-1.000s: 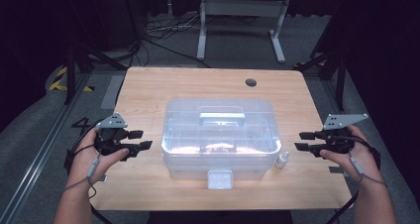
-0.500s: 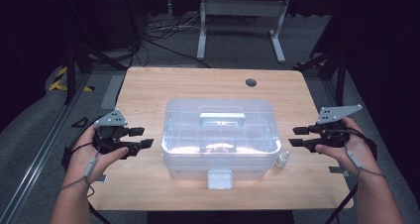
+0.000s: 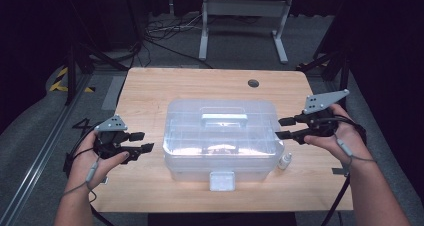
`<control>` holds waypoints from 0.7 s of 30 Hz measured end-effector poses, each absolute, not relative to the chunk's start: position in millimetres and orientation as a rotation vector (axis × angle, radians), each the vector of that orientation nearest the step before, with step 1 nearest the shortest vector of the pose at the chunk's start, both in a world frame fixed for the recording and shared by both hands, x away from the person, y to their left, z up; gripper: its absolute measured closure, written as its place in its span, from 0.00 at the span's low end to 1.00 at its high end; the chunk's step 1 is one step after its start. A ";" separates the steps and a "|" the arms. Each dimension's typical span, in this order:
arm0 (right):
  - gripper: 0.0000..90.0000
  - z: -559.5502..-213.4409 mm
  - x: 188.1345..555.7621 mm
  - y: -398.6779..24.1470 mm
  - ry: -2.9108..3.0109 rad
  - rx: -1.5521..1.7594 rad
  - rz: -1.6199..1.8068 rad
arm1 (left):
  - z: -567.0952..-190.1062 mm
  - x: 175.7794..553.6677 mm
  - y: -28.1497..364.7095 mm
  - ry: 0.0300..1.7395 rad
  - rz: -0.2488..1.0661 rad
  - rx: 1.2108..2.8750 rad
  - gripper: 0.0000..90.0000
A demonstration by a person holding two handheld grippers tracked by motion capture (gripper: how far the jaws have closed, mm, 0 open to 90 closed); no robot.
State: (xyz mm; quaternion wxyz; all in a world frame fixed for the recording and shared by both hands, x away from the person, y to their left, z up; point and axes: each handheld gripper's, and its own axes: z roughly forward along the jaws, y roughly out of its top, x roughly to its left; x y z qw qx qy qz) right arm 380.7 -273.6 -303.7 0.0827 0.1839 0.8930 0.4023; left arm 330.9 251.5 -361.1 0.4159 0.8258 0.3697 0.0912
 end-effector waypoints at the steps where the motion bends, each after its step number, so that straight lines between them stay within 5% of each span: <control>1: 0.60 -299.5 383.7 -262.2 2.679 0.511 1.206 | -361.2 330.3 251.9 0.931 0.231 2.069 0.51; 21: 0.56 -291.7 404.1 -192.2 2.732 0.334 1.162 | -365.5 323.7 253.9 0.939 0.231 2.072 0.51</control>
